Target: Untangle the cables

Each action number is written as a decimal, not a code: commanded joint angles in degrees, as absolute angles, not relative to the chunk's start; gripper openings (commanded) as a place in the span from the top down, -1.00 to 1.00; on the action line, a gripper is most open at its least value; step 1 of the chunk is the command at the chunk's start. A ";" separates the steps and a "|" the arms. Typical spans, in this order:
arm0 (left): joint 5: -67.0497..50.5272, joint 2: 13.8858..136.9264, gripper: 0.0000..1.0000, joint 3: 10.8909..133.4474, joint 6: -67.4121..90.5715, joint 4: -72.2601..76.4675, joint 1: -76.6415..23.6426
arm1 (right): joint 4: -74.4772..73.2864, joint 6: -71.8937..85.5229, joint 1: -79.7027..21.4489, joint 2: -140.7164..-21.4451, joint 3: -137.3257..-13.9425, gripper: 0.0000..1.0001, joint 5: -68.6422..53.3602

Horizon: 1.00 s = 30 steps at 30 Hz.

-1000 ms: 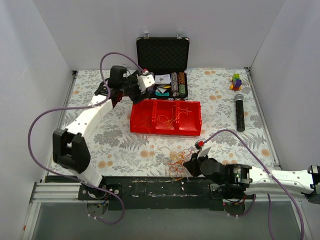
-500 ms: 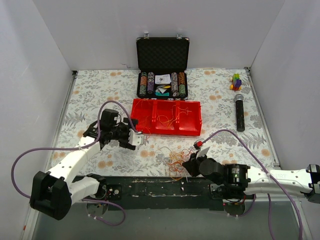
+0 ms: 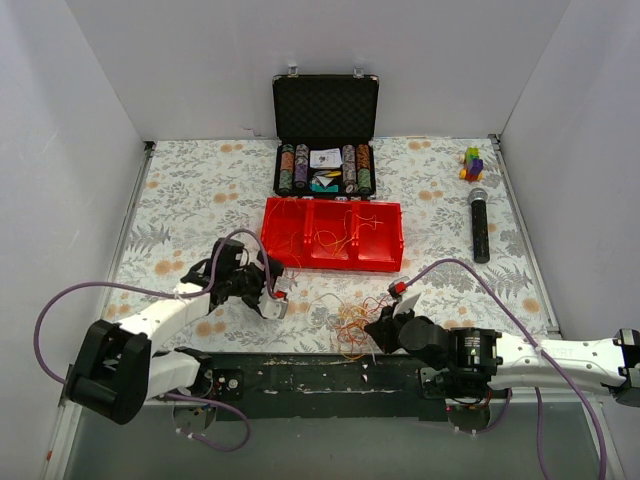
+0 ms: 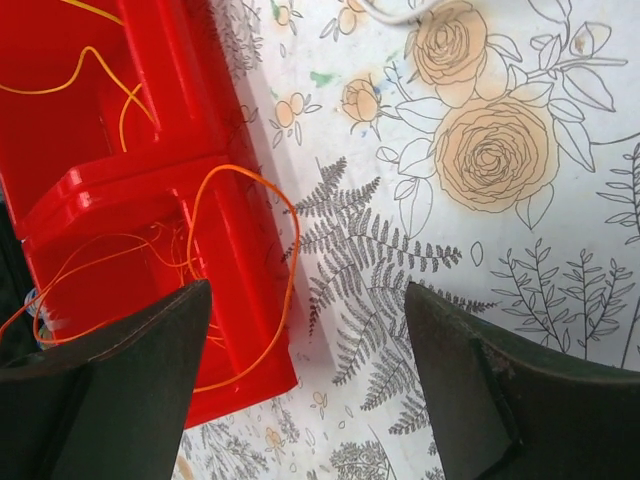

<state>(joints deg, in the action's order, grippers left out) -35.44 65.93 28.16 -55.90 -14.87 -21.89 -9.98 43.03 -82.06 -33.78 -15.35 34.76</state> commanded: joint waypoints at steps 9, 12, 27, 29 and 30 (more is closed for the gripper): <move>-34.37 73.21 -0.15 24.96 -58.89 10.19 -22.50 | -9.93 44.47 -82.44 -32.08 -17.67 0.97 36.74; -34.45 73.21 -0.02 25.31 -58.54 10.20 -22.59 | -10.28 44.56 -82.44 -31.91 -17.84 0.97 36.65; -29.72 76.37 0.71 33.38 -43.02 8.01 -23.47 | -9.49 45.17 -82.44 -31.64 -16.96 0.97 36.65; -28.39 78.83 0.75 38.12 -36.33 5.11 -23.55 | -9.23 45.18 -82.44 -31.64 -16.70 0.97 36.65; -27.87 80.14 0.76 40.67 -32.64 3.79 -23.64 | -9.23 45.09 -82.44 -31.73 -16.70 0.97 36.65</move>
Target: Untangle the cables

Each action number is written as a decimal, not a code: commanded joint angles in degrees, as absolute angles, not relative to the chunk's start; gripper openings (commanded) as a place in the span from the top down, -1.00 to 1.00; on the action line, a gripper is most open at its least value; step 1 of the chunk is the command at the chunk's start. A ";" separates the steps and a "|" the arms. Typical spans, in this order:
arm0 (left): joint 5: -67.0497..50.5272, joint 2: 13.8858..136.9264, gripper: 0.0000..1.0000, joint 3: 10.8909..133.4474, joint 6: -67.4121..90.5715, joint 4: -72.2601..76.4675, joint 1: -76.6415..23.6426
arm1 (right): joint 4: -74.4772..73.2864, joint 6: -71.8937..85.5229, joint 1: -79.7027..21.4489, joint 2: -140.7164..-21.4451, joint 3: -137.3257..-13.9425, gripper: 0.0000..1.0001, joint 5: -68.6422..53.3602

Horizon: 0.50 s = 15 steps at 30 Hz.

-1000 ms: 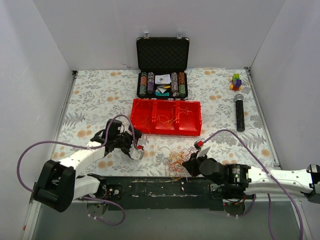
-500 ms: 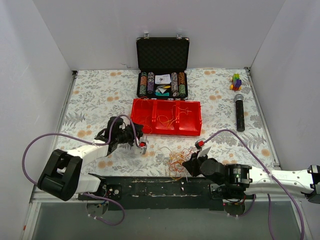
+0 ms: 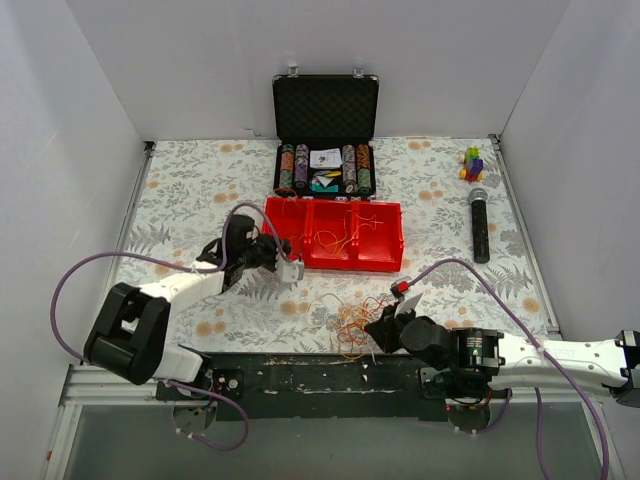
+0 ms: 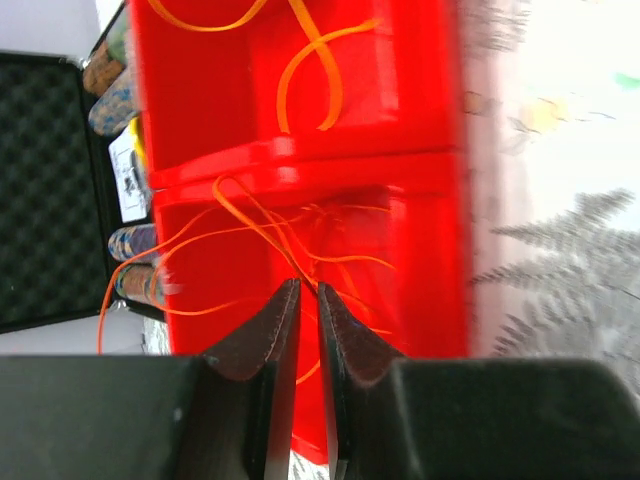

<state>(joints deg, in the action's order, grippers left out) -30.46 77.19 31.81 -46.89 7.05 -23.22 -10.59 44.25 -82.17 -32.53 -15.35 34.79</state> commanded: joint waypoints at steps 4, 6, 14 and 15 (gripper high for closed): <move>-27.68 82.70 0.76 45.96 -25.50 1.67 -23.64 | -8.79 45.09 -82.44 -32.08 -16.61 0.97 36.65; -27.77 83.67 0.76 47.98 -24.00 0.36 -23.64 | -8.61 45.09 -82.44 -32.26 -16.61 0.97 36.65; -26.54 86.31 0.76 51.76 -22.59 -5.10 -23.73 | -9.40 45.26 -82.53 -31.55 -16.61 0.97 36.74; -26.37 86.22 0.76 52.29 -21.80 -4.84 -23.73 | -9.49 45.35 -82.53 -31.38 -16.52 0.97 36.65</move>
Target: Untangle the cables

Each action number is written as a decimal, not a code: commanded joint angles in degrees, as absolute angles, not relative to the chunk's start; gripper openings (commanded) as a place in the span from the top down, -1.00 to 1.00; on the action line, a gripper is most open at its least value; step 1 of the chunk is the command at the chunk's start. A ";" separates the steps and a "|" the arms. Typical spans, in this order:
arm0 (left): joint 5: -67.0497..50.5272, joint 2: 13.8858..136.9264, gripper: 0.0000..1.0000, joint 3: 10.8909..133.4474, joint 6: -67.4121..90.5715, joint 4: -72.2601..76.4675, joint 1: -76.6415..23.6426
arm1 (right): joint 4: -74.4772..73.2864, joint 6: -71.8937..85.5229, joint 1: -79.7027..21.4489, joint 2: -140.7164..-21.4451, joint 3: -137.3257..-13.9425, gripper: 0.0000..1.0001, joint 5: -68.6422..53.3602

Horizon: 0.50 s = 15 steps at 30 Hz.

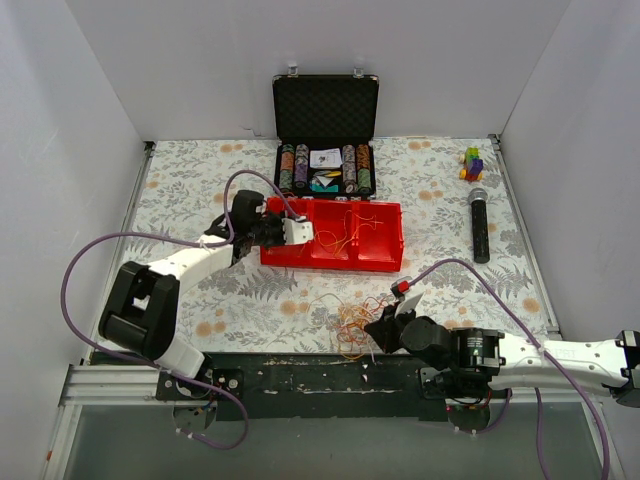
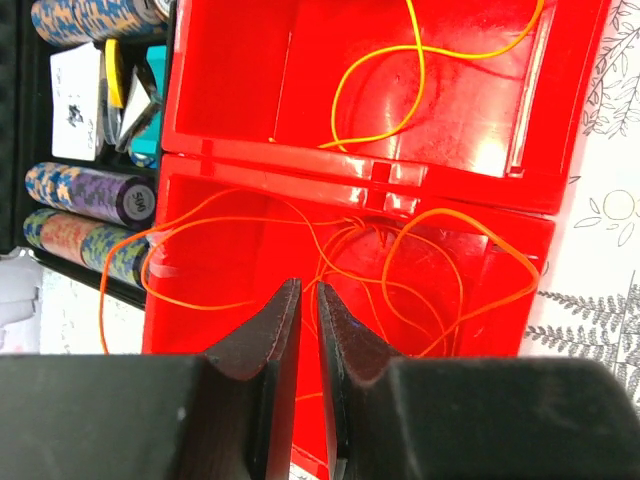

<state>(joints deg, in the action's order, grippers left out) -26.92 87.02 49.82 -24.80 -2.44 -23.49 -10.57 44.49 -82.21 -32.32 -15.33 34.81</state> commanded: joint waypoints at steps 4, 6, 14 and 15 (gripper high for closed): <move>-25.75 85.08 0.78 55.45 -17.77 -4.31 -23.73 | -9.32 45.44 -82.53 -31.38 -16.17 0.97 36.74; -26.10 83.94 0.78 57.03 -14.08 -3.26 -23.64 | -8.97 45.26 -82.53 -31.55 -16.17 0.97 36.74; -39.11 78.14 0.26 57.58 -18.35 -22.04 -24.78 | -8.53 45.35 -82.53 -31.82 -16.00 0.97 36.74; -39.37 77.79 0.21 56.35 -19.76 -23.63 -25.05 | -8.44 45.35 -82.53 -31.47 -15.82 0.97 36.74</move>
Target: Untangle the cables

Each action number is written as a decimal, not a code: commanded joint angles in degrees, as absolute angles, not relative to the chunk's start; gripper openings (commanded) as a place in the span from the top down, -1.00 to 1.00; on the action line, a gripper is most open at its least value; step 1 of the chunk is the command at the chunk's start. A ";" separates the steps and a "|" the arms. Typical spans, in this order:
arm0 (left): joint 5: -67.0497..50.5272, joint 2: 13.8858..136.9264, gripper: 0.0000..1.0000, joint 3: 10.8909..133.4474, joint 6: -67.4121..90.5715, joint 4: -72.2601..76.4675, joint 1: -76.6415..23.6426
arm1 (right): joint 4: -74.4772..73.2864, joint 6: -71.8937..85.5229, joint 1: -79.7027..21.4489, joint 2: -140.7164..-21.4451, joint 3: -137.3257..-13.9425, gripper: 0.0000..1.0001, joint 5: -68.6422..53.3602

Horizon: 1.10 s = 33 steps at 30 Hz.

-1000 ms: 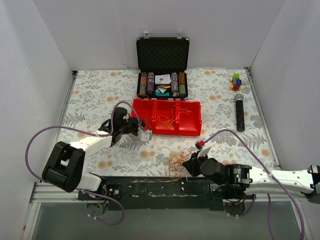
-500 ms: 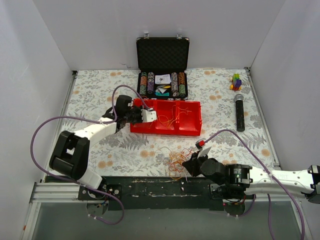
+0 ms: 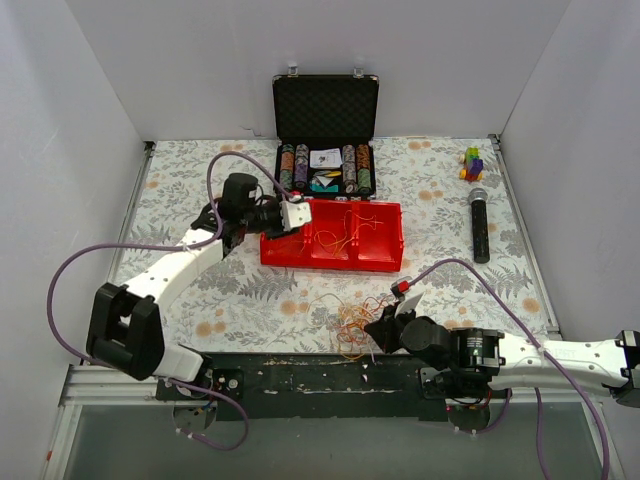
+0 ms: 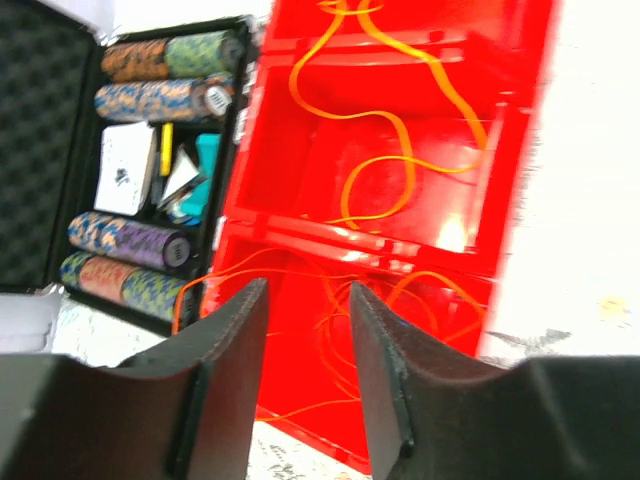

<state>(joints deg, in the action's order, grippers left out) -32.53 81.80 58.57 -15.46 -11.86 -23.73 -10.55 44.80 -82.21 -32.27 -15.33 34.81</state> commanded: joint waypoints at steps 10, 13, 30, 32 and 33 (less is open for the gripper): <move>-39.02 86.39 0.03 58.88 -22.59 -31.20 -25.66 | -8.97 45.53 -82.53 -31.99 -16.08 0.97 36.83; -38.15 87.19 -0.02 57.75 -22.33 -27.70 -25.84 | -8.70 45.44 -82.53 -32.17 -16.08 0.97 37.18; -20.06 90.00 0.14 50.11 -16.52 4.98 -25.75 | -9.93 44.82 -82.53 -32.35 -17.23 0.97 37.09; -17.67 91.14 0.14 49.48 -16.96 7.99 -25.84 | -9.76 44.82 -82.53 -32.34 -17.05 0.97 37.00; -17.67 91.75 0.14 49.83 -17.57 7.21 -25.84 | -9.58 44.82 -82.53 -32.43 -16.96 0.97 37.00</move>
<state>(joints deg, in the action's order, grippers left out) -23.11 90.15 50.98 -17.08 -0.45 -25.69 -10.57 44.80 -82.26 -32.97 -15.31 35.62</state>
